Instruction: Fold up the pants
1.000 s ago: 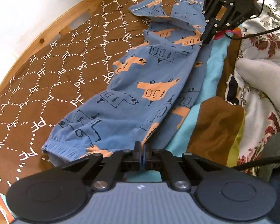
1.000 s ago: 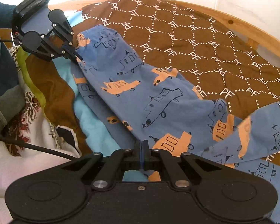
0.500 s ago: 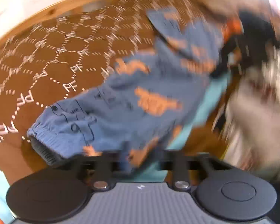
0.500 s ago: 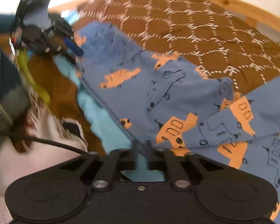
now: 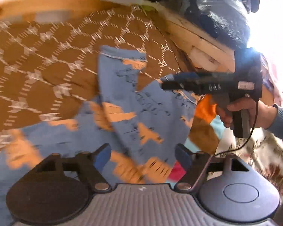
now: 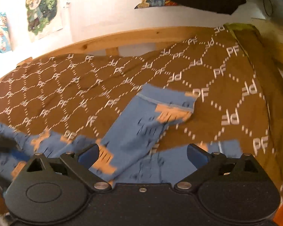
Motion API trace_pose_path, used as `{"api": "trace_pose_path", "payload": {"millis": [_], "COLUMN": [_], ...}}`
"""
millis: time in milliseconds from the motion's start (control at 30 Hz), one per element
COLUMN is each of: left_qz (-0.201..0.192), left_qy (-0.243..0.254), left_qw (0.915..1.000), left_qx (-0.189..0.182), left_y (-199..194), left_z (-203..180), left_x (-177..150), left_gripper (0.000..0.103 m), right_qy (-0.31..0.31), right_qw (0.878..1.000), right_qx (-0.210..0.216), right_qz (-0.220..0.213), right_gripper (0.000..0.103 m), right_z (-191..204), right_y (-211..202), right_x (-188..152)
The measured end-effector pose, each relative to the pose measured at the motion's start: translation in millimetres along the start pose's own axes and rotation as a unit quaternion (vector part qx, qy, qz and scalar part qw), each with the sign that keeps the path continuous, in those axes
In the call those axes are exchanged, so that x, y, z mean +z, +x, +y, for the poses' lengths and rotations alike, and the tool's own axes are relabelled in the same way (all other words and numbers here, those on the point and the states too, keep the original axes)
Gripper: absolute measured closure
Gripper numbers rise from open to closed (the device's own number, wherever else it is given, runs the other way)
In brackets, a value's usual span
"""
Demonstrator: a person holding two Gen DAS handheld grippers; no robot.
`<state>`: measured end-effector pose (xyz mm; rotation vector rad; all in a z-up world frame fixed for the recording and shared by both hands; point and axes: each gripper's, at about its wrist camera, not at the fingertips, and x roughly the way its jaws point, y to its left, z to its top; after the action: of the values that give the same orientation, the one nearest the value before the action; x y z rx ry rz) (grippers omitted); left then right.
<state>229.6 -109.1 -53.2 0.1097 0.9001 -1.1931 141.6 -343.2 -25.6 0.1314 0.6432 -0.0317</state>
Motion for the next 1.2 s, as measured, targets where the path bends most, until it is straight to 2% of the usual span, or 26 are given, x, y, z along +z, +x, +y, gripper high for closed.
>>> {"api": "trace_pose_path", "payload": {"millis": [67,100,167,233,300,400,433,467,533,600,633,667,700,767,867,967,1000,1067,1133,1200], "left_qz": [0.000,0.006,0.010,0.008,0.000,0.006,0.013,0.020,0.024,0.022,0.021,0.021,0.020,0.020,0.015,0.018,0.025,0.034,0.038,0.042], "left_qy": [-0.037,-0.069,-0.136,-0.198,-0.228,-0.240,-0.246,-0.252,-0.260,-0.261,-0.258,-0.254,-0.248,-0.236,-0.214,-0.160,-0.140,-0.116,-0.112,-0.124], "left_qw": [0.9993,0.9974,0.9905,0.9802,0.9738,0.9707,0.9692,0.9673,0.9651,0.9651,0.9658,0.9670,0.9685,0.9717,0.9768,0.9868,0.9897,0.9923,0.9925,0.9910], "left_qx": [0.008,0.018,0.012,0.002,0.000,-0.009,-0.017,-0.020,-0.017,-0.017,-0.018,-0.017,-0.013,-0.004,-0.002,0.013,0.021,0.029,0.030,0.027], "left_y": [22,32,42,47,50,48,50,50,49,48,47,45,45,46,42,35,35,38,41,44], "left_z": [5,10,23,35,42,44,45,46,47,45,43,40,37,31,25,12,8,2,0,2], "left_x": [-3,-4,-11,-20,-27,-29,-30,-31,-30,-29,-28,-28,-28,-25,-22,-18,-16,-13,-14,-16], "left_gripper": [0.042,0.044,0.047,0.051,0.055,0.066,0.076,0.081,0.084,0.090,0.092,0.095,0.097,0.101,0.102,0.103,0.103,0.103,0.103,0.103], "right_qy": [-0.005,-0.010,-0.025,-0.031,-0.029,-0.029,-0.030,-0.032,-0.046,-0.053,-0.052,-0.049,-0.049,-0.038,0.016,0.074,0.089,0.114,0.111,0.096], "right_qw": [1.000,1.000,0.999,0.999,0.998,0.998,0.998,0.997,0.993,0.988,0.986,0.985,0.985,0.988,0.994,0.992,0.990,0.986,0.989,0.990], "right_qx": [0.011,0.017,0.021,0.025,0.023,-0.014,-0.028,-0.039,-0.080,-0.113,-0.124,-0.129,-0.132,-0.124,-0.101,-0.093,-0.105,-0.113,-0.102,-0.097], "right_qz": [0.003,0.010,0.026,0.038,0.046,0.053,0.055,0.058,0.075,0.095,0.100,0.100,0.097,0.082,0.026,-0.035,-0.044,-0.041,-0.007,0.016], "right_gripper": [0.011,0.016,0.026,0.030,0.037,0.038,0.038,0.038,0.046,0.068,0.071,0.078,0.091,0.103,0.103,0.103,0.103,0.103,0.103,0.086], "right_z": [3,5,16,29,40,59,65,70,81,86,85,83,81,75,56,28,18,2,-5,1], "right_y": [11,18,36,54,71,99,107,114,128,140,144,145,144,135,98,42,25,5,6,17], "right_x": [13,20,34,47,57,64,64,64,62,58,56,54,54,53,55,49,45,36,28,24]}}
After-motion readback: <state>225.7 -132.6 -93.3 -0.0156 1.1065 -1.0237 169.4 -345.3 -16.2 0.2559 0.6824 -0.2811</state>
